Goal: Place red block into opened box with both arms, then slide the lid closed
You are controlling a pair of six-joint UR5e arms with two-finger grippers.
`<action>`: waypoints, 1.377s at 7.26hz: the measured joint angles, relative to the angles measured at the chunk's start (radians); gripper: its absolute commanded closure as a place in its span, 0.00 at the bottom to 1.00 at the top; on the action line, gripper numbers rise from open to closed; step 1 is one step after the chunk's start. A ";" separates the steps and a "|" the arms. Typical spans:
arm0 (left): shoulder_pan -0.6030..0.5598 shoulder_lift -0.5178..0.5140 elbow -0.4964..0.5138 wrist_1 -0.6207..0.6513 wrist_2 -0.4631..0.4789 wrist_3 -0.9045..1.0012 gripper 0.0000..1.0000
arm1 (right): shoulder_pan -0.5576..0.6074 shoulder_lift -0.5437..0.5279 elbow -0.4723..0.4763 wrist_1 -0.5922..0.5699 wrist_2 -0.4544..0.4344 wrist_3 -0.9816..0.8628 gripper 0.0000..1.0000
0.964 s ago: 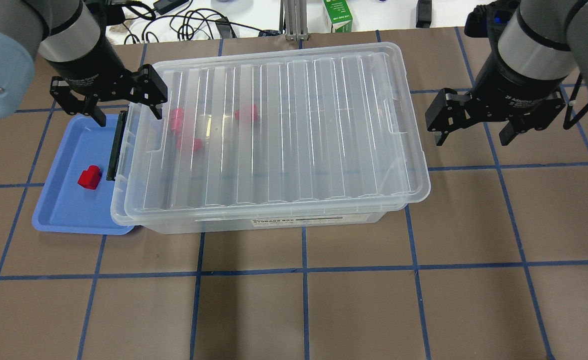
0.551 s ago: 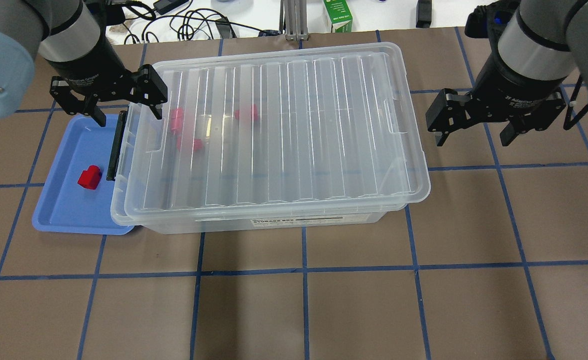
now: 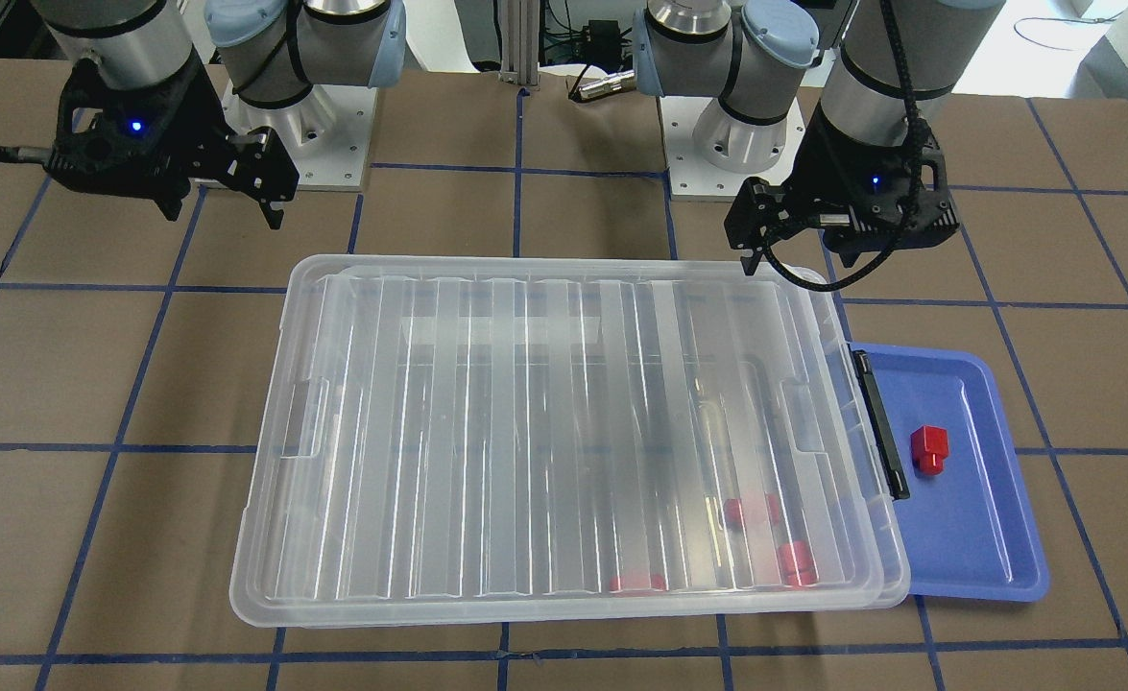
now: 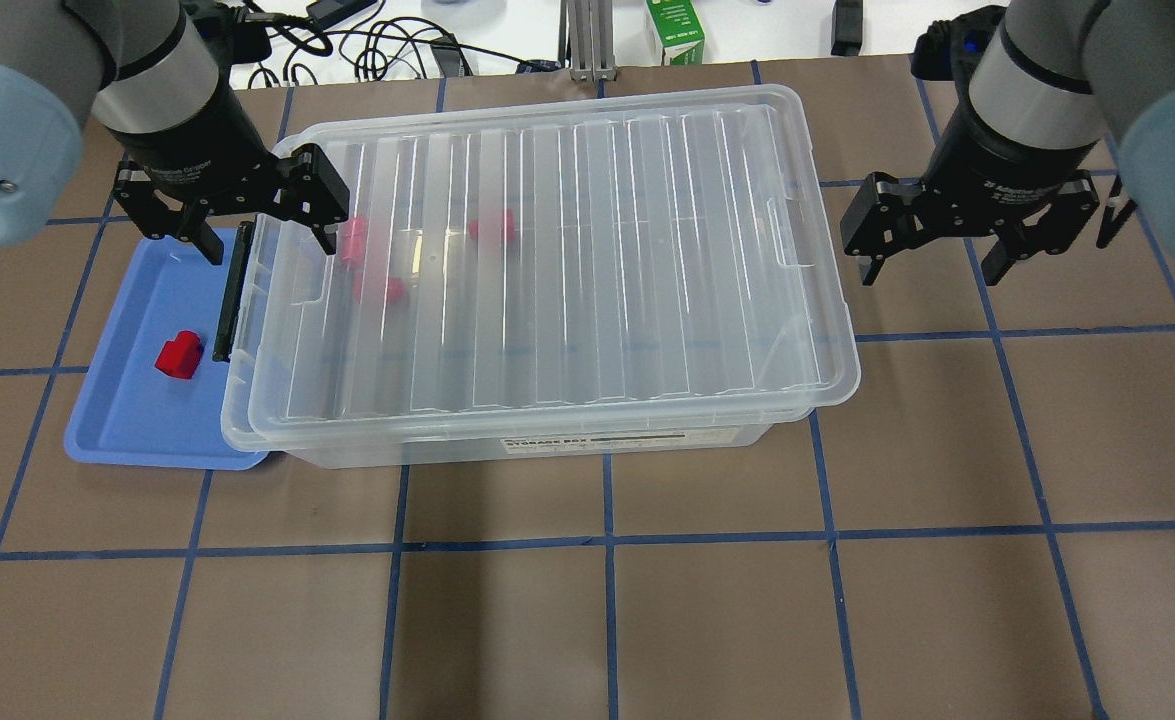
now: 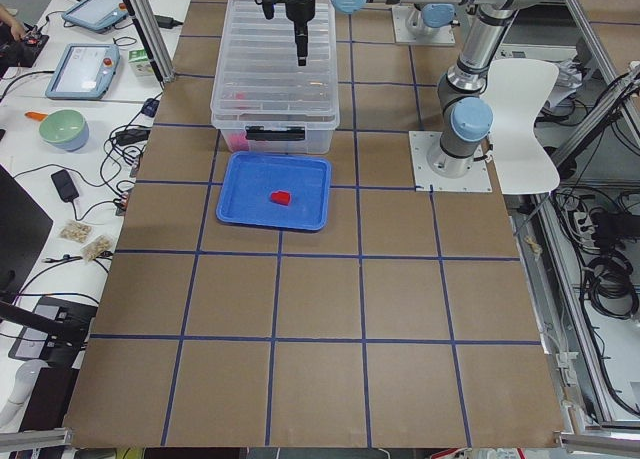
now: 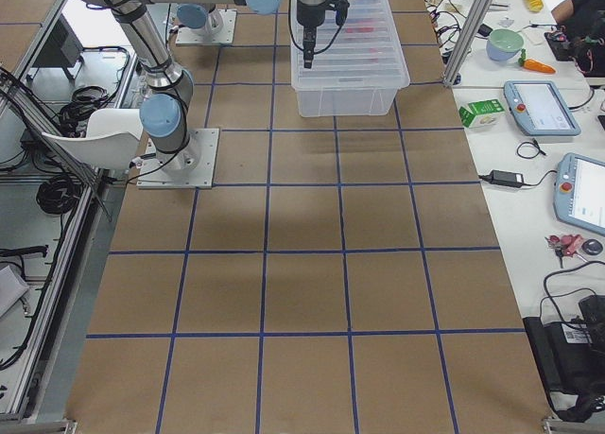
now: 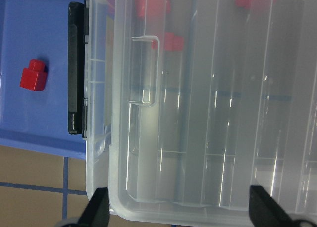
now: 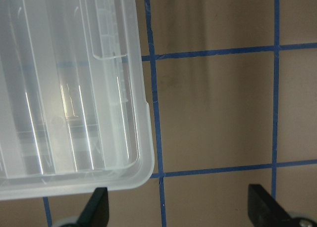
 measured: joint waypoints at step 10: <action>0.008 -0.001 0.004 -0.022 -0.003 0.043 0.00 | 0.003 0.277 -0.009 -0.280 0.048 -0.002 0.00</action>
